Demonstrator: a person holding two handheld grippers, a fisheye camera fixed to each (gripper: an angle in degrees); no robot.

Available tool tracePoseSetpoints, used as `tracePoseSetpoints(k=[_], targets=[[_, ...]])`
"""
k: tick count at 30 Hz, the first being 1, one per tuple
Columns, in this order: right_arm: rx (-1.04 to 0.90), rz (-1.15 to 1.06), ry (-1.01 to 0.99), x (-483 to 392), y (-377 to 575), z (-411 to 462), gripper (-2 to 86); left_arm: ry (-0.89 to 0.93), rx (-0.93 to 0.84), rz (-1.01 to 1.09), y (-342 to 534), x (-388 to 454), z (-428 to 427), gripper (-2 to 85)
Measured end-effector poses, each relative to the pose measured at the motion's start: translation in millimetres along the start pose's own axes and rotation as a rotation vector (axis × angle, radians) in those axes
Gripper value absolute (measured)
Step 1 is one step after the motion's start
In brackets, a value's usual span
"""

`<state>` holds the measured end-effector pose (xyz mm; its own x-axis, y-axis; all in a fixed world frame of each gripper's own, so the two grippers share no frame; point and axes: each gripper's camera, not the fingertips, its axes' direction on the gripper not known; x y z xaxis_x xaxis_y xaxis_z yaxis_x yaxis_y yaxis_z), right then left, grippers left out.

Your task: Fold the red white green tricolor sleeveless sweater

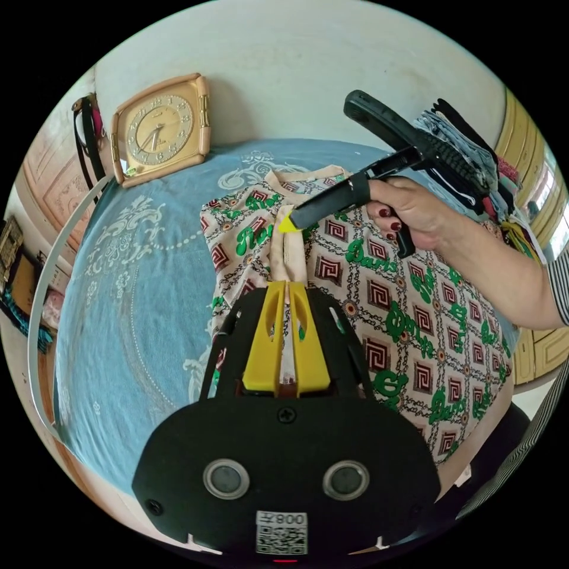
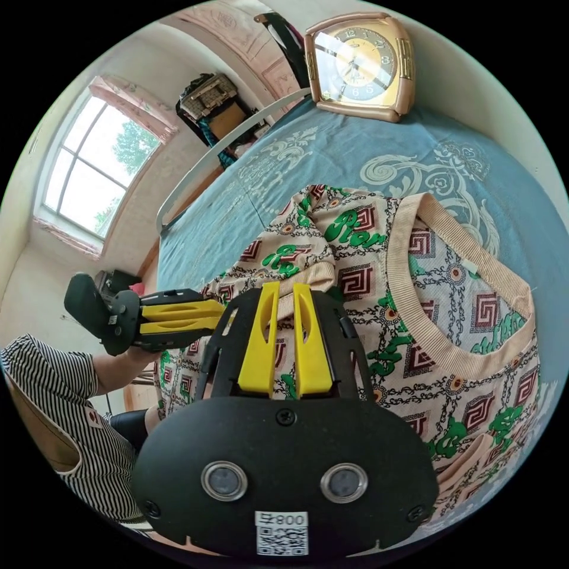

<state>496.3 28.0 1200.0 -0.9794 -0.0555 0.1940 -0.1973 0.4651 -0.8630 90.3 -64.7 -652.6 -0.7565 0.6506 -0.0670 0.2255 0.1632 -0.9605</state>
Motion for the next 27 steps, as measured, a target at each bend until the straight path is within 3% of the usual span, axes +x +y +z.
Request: tracePoseSetpoints(k=[5, 15, 23, 27], targets=[[-0.032, 0.02, 0.03, -5, 1, 10, 5.3, 0.021, -0.06, -0.005, -8, -1, 13, 2.7], [0.025, 0.067, -0.056, 3, 2, 6, 0.6, -0.056, 0.046, 0.023, -6, 9, -6, 1.8], [0.165, 0.17, -0.385, 35, 25, -13, 0.5, -0.068, 0.012, 0.067, -4, 18, -5, 2.0], [0.134, 0.166, -0.314, 30, 27, -12, 1.5, -0.043, 0.013, 0.04, -4, 15, -4, 2.0]])
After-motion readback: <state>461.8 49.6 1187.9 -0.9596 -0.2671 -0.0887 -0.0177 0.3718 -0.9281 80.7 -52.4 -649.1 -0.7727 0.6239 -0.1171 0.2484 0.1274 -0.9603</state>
